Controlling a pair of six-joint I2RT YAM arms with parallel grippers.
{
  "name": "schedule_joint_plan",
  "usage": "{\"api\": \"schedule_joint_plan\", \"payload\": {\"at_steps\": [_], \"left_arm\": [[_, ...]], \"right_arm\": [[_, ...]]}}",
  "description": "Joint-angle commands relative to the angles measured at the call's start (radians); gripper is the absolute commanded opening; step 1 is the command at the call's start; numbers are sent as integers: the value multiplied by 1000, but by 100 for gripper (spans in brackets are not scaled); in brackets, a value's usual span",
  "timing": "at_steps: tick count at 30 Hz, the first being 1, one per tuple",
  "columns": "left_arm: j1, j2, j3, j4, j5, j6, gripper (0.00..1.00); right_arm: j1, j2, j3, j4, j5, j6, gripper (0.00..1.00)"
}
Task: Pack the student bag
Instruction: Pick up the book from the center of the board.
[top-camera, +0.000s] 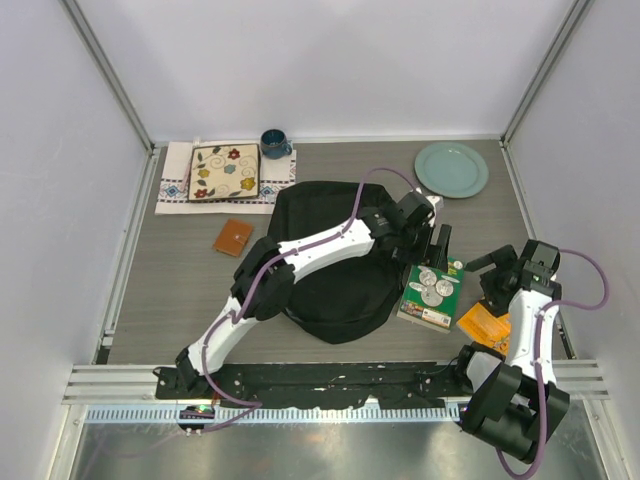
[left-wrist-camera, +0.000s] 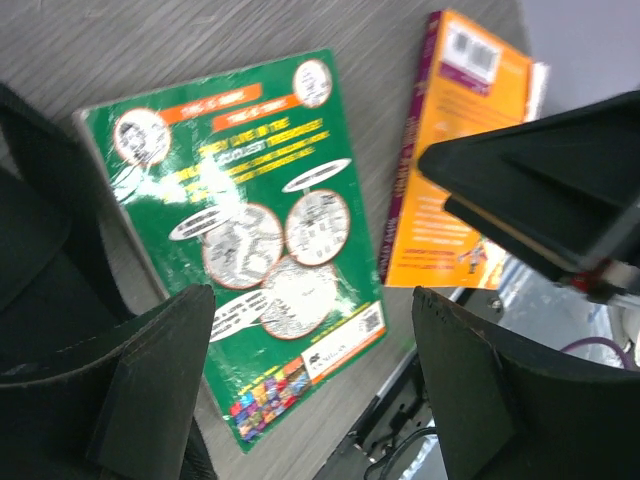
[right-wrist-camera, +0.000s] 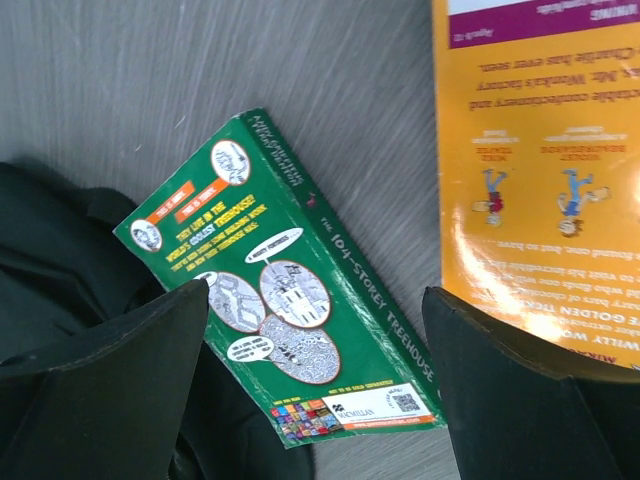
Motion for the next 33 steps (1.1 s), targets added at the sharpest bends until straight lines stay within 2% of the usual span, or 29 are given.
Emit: {"api": "schedule_joint_plan", "payload": {"at_steps": [1, 7, 21, 23, 33], "left_arm": [[7, 17, 5, -36, -31, -21, 83], [21, 23, -18, -44, -110, 20, 84], [40, 103, -16, -2, 34, -15, 83], [38, 110, -18, 10, 59, -23, 79], [24, 69, -55, 96, 87, -50, 74]], "right_arm": [[-6, -22, -10, 71, -95, -47, 92], [-6, -38, -25, 80, -130, -67, 90], [-4, -38, -94, 135, -230, -60, 86], [-6, -39, -108, 148, -230, -56, 85], [-6, 21, -139, 212, -248, -56, 84]]}}
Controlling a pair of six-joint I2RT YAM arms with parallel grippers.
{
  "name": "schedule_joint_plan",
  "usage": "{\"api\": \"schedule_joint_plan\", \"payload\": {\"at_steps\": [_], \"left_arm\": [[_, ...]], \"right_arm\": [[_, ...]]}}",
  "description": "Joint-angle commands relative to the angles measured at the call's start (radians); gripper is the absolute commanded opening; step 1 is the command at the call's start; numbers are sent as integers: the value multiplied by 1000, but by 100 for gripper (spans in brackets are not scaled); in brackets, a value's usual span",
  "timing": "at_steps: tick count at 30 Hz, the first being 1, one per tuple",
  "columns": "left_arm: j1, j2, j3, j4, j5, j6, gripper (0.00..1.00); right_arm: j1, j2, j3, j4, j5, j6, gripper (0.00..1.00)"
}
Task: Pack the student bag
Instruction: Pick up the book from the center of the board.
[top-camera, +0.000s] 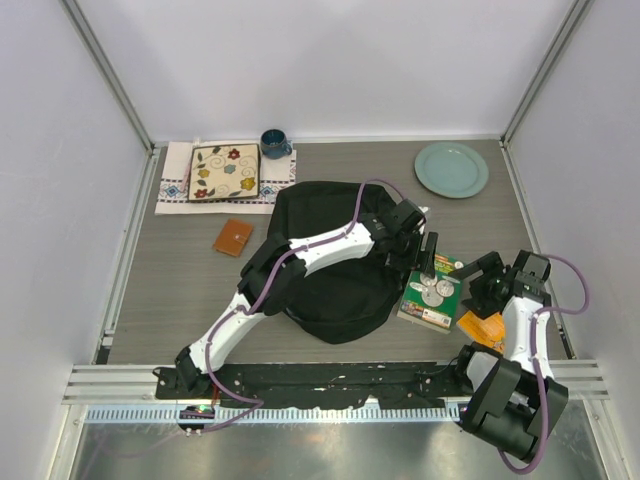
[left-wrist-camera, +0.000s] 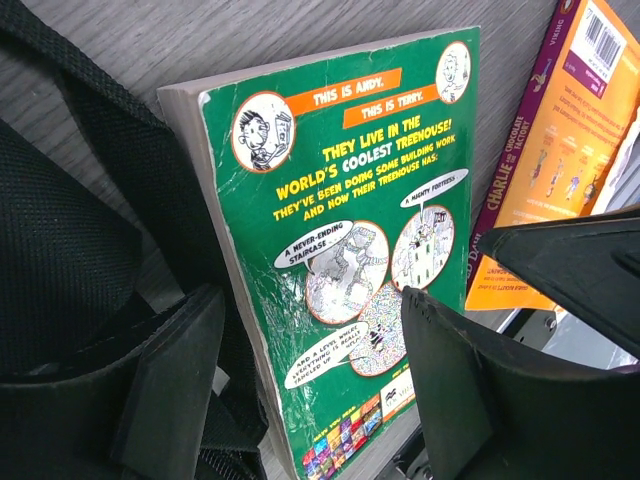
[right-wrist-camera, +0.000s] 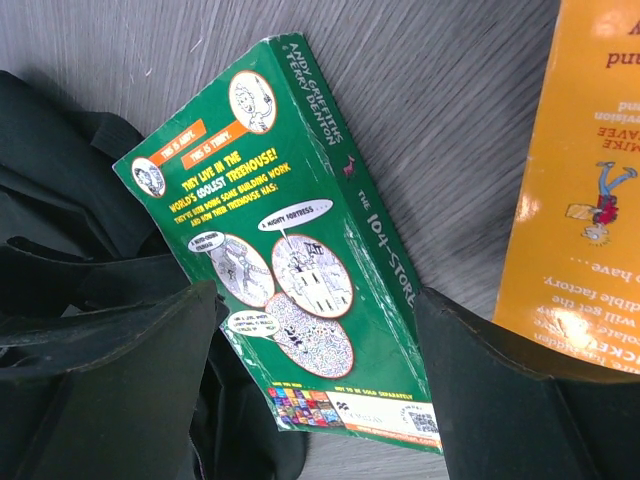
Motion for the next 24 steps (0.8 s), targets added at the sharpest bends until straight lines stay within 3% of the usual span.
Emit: {"api": "schedule_joint_plan", "payload": {"at_steps": [1, 4, 5, 8, 19, 20, 23, 24], "left_arm": [[-8, -36, -6, 68, 56, -24, 73], [-9, -25, 6, 73, 79, -35, 64], [-12, -26, 8, 74, 79, -34, 55], [-25, -43, 6, 87, 80, -26, 44], [-45, -54, 16, 163, 212, -26, 51], [-46, -53, 17, 165, 218, -24, 39], [-46, -51, 17, 169, 225, -21, 16], [-46, -49, 19, 168, 228, -20, 13]], "right_arm": [[-6, 55, 1, 71, -46, -14, 84], [-6, 93, -3, 101, -84, -23, 81], [-6, 101, -5, 112, -119, -23, 80], [-6, 124, -12, 135, -147, -25, 75], [-6, 150, -29, 169, -188, -20, 73], [-6, 148, -28, 168, -188, -20, 73], [-6, 148, -31, 171, -188, -19, 73], [-6, 148, -31, 171, -191, -19, 73]]}}
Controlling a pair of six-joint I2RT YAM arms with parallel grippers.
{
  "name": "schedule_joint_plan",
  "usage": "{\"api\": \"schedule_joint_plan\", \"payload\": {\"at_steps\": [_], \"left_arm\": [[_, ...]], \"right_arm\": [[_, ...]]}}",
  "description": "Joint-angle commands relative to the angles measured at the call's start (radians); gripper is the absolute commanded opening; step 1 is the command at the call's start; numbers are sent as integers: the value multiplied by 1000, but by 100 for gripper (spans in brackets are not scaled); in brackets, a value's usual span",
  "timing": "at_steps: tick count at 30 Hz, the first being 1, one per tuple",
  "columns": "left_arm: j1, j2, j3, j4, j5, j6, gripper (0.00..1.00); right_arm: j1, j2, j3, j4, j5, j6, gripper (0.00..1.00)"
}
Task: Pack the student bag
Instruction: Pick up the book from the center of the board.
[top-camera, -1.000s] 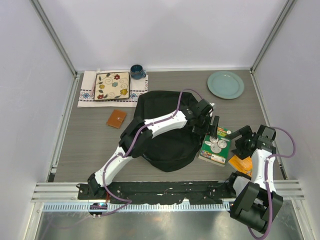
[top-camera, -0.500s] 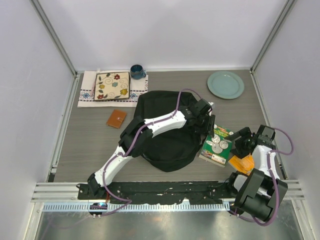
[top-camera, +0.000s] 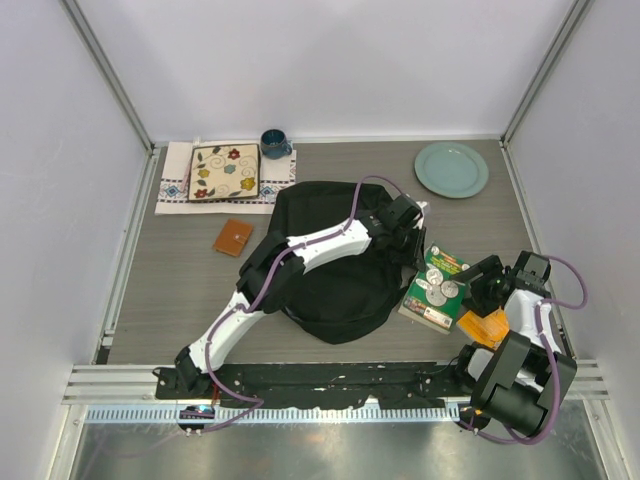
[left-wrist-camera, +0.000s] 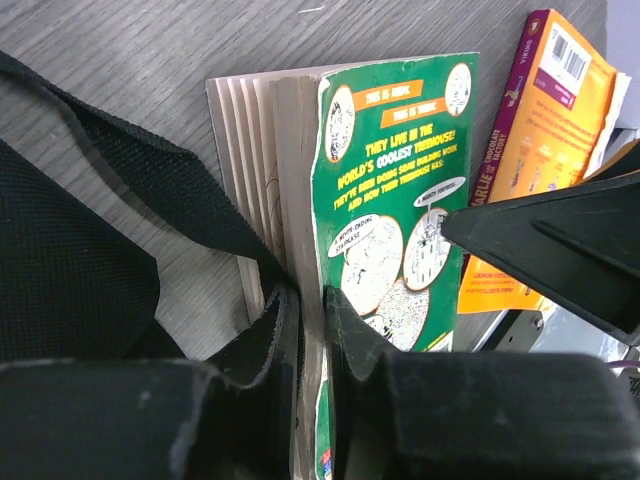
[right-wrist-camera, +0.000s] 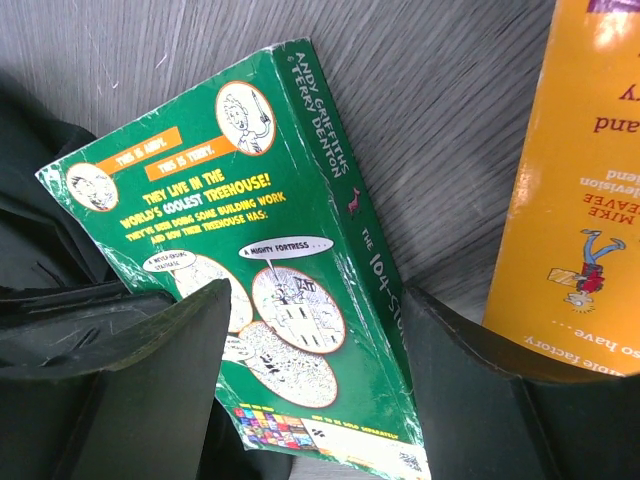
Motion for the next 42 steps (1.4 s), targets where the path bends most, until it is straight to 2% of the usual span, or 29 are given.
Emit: {"api": "schedule_joint_plan", "payload": {"at_steps": [1, 3, 4, 5, 7, 11, 12, 13, 15, 16, 17, 19, 21, 23, 24, 25, 31, 34, 38, 42], "left_arm": [[-60, -49, 21, 124, 191, -28, 12], [-60, -48, 18, 124, 192, -30, 18], [-60, -46, 19, 124, 192, -31, 25], [-60, -46, 19, 124, 194, -33, 38], [-60, -38, 23, 130, 212, -39, 50], [-60, -14, 44, 127, 249, -50, 56], [-60, -11, 46, 124, 247, -51, 54], [-60, -5, 44, 119, 247, -54, 47], [-60, 1, 46, 119, 253, -59, 44], [-60, 11, 52, 118, 263, -60, 30], [-60, 17, 58, 116, 272, -65, 26], [-60, 29, 75, 114, 298, -71, 20], [-60, 38, 78, 114, 306, -74, 24], [-60, 31, 72, 114, 298, -71, 19], [-60, 28, 69, 110, 284, -65, 14], [-58, 23, 64, 104, 267, -62, 0], [-40, -37, 41, 93, 191, -30, 0], [-29, -87, 58, 90, 177, 1, 0], [4, -156, 61, 93, 174, 12, 0], [37, -238, -2, 151, 200, -8, 0]], "right_arm": [[15, 2, -8, 55, -142, 26, 73], [15, 2, -7, 54, -145, 24, 73], [15, 2, -7, 55, -145, 26, 73], [15, 0, -7, 55, -148, 24, 73], [15, 2, -8, 62, -153, 27, 73], [17, 3, -13, 68, -161, 34, 73], [15, 3, -10, 69, -164, 35, 73], [15, 3, -11, 68, -164, 35, 73], [15, 2, -11, 69, -165, 37, 73], [15, 0, -11, 68, -167, 37, 73], [17, -1, -11, 68, -168, 38, 73], [15, -5, -11, 69, -170, 40, 73], [15, -5, -8, 72, -177, 40, 73], [15, -5, -8, 72, -182, 40, 73], [15, -5, -5, 71, -182, 40, 73], [15, -5, -4, 69, -182, 37, 73], [15, -37, 55, 23, -153, 31, 76], [15, -90, 85, -9, -112, 44, 80], [15, -240, 134, -53, -49, 109, 84], [15, -307, 170, -75, -44, 149, 86]]}}
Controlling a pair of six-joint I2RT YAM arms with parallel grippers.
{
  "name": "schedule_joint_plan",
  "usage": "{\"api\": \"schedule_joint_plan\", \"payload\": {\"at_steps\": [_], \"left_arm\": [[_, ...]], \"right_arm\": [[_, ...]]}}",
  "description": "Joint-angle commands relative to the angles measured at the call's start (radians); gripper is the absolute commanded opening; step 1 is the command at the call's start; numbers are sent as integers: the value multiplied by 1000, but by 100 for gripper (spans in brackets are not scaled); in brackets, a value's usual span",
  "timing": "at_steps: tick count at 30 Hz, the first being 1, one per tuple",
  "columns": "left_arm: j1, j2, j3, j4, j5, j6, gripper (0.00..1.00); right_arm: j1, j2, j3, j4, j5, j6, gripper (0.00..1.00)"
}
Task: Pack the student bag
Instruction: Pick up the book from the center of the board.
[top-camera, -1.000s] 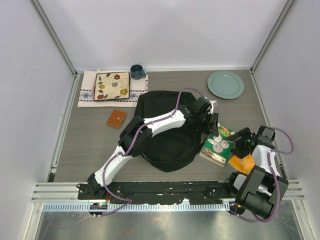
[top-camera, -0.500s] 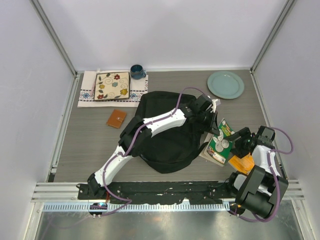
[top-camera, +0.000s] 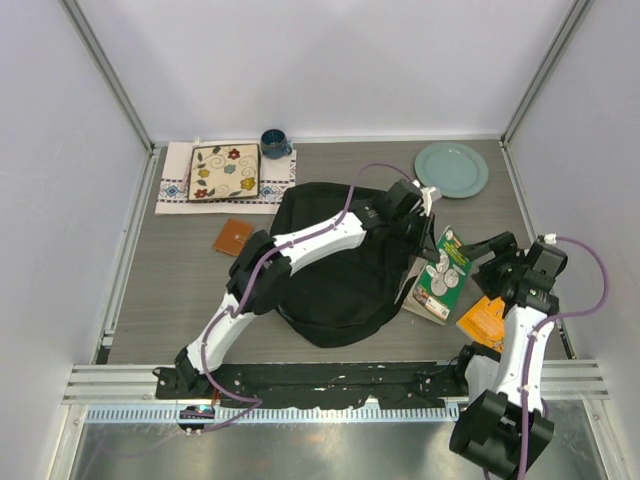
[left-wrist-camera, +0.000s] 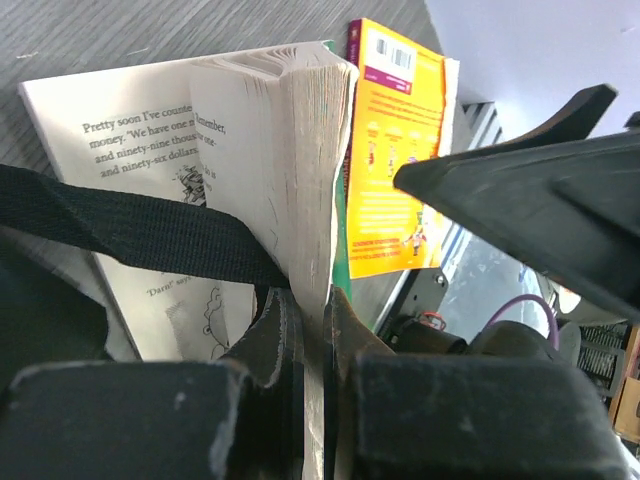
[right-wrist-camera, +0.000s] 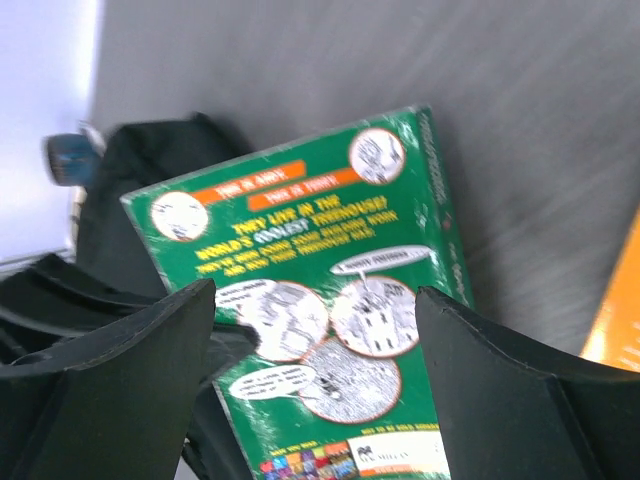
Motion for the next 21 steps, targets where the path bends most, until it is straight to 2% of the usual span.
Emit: {"api": "schedule_joint_plan", "payload": {"at_steps": [1, 6, 8, 10, 13, 21], "left_arm": [[29, -207, -47, 119, 66, -13, 0], [64, -323, -136, 186, 83, -27, 0], [74, -380, -158, 218, 82, -27, 0], [77, -411, -169, 232, 92, -24, 0], [83, -465, -187, 254, 82, -16, 0], [112, -571, -308, 352, 109, -30, 0]], "right_arm": [[5, -57, 84, -4, -41, 75, 86], [22, -115, 239, -143, 117, 0, 87], [22, -100, 242, -104, 46, 13, 87], [22, -87, 219, -45, -89, 62, 87], [34, -116, 190, 51, -189, 98, 87], [117, -153, 148, 289, -332, 179, 87]]}}
